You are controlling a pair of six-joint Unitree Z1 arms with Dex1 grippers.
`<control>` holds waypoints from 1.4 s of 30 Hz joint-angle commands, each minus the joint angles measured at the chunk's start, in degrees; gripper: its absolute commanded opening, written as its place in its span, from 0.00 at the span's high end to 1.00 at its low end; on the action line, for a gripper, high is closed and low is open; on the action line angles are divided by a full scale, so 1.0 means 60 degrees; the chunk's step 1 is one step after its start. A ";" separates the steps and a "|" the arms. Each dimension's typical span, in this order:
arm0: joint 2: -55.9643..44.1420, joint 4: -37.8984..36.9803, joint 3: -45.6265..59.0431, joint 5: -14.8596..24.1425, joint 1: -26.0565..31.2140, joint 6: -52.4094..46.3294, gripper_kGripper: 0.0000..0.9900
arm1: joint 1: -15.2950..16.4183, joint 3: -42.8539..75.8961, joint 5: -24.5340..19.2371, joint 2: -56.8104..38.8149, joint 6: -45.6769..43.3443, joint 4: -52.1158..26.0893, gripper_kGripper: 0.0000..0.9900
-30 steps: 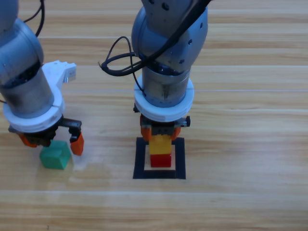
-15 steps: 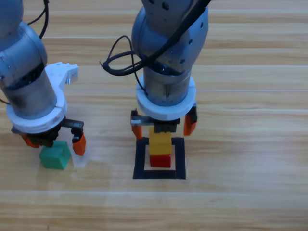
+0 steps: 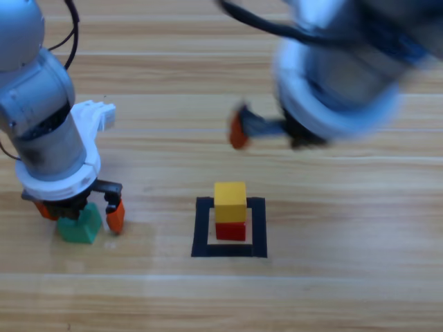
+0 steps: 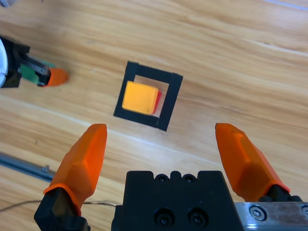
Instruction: Stack the blocks in the rectangular block: red at the bottom, yellow in the middle, green on top
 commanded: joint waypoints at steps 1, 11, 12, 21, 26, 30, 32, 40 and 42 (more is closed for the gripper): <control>0.0261 -0.0219 0.0332 0.0019 0.0381 -0.0045 0.06 | -0.1143 0.3603 0.0911 -0.2971 -0.0919 -0.2798 0.00; -0.0164 -0.0424 0.0757 -0.0230 0.0513 0.0087 0.34 | -0.1363 0.3838 0.1131 -0.2312 -0.1285 -0.2798 0.00; -0.0149 -0.0541 0.0830 -0.0274 0.0513 0.0131 0.47 | -0.1363 0.3794 0.1131 -0.2224 -0.1285 -0.2798 0.00; -0.0076 -0.0483 0.0537 -0.0274 0.0483 0.0278 0.96 | -0.1363 0.3677 0.1219 -0.1652 -0.1329 -0.2798 0.00; -0.0310 0.0557 -0.1045 -0.0318 -0.0059 0.0102 0.99 | -0.1465 0.3691 0.1263 -0.1594 -0.1388 -0.2754 0.00; -0.0296 0.2096 -0.3345 -0.0318 -0.0601 0.0014 0.99 | -0.1524 0.3750 0.1277 -0.1623 -0.1417 -0.2754 0.00; -0.0032 0.2828 -0.4443 -0.0348 -0.0850 -0.0074 0.99 | -0.1524 0.3765 0.1277 -0.1623 -0.1402 -0.2754 0.00; 0.2224 0.5348 -0.7915 0.0063 -0.2036 -0.1187 0.99 | -0.1582 0.3808 0.1307 -0.1638 -0.1402 -0.2680 0.00; 0.2517 0.5567 -0.8179 0.0150 -0.2271 -0.1480 0.99 | -0.1582 0.3794 0.1307 -0.1696 -0.1402 -0.2636 0.00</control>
